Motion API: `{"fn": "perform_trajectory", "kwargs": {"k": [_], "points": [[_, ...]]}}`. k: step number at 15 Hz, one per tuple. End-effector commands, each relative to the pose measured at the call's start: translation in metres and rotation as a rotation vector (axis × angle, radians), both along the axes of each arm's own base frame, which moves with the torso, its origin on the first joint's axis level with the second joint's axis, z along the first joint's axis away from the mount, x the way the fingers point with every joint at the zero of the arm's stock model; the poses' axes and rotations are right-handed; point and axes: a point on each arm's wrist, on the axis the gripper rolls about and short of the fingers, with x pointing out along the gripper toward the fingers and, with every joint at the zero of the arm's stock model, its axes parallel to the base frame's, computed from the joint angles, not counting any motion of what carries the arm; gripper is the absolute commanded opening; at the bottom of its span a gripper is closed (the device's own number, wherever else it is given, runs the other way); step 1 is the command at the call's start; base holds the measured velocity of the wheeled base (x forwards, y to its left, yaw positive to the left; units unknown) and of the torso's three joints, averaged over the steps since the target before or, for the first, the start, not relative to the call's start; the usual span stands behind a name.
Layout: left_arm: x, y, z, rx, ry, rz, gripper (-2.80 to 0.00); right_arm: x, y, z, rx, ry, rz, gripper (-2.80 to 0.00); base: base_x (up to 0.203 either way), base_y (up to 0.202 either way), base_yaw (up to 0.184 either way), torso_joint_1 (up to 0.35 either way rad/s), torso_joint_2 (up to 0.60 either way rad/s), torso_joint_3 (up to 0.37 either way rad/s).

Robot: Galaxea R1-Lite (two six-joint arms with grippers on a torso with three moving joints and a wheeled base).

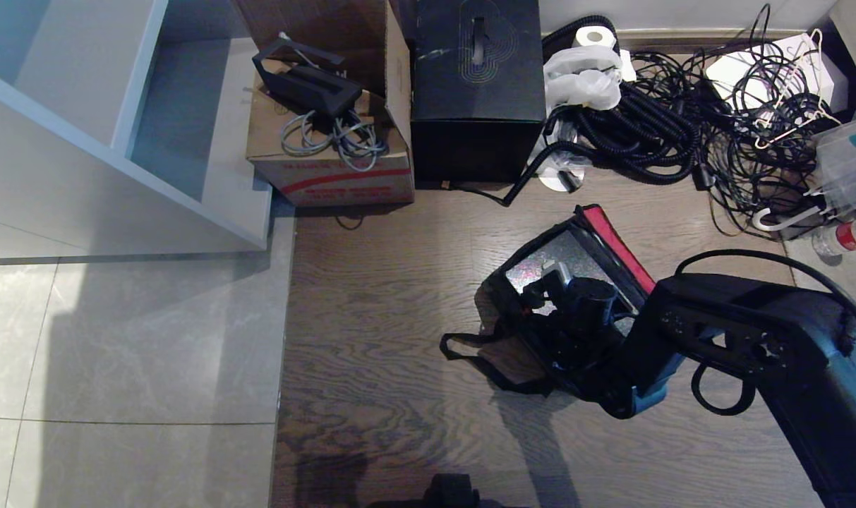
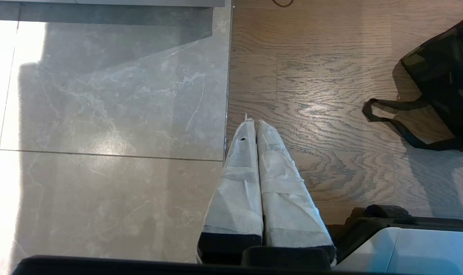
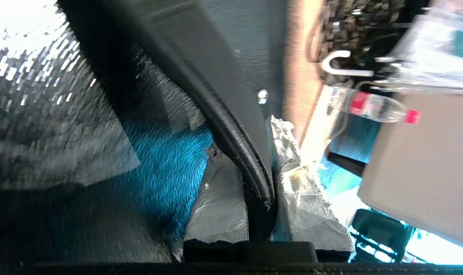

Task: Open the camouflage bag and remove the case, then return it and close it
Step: Lift the black box

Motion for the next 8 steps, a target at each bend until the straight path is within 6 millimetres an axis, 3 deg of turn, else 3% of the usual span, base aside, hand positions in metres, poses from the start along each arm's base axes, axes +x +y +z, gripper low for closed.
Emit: {"fn": "perform_trajectory", "kwargs": {"k": [1,8], "points": [[0.0,0.0,0.0,0.0,0.0,0.0,-2.8,-0.015,-0.003,0.048,0.035,-0.089,-0.006,-2.8,0.0,0.0,0.0,0.0,0.0,0.0],[0.0,0.0,0.0,0.0,0.0,0.0,-2.8,-0.047,-0.015,0.103,0.043,-0.113,-0.002,-2.8,0.0,0.0,0.0,0.0,0.0,0.0]]}}
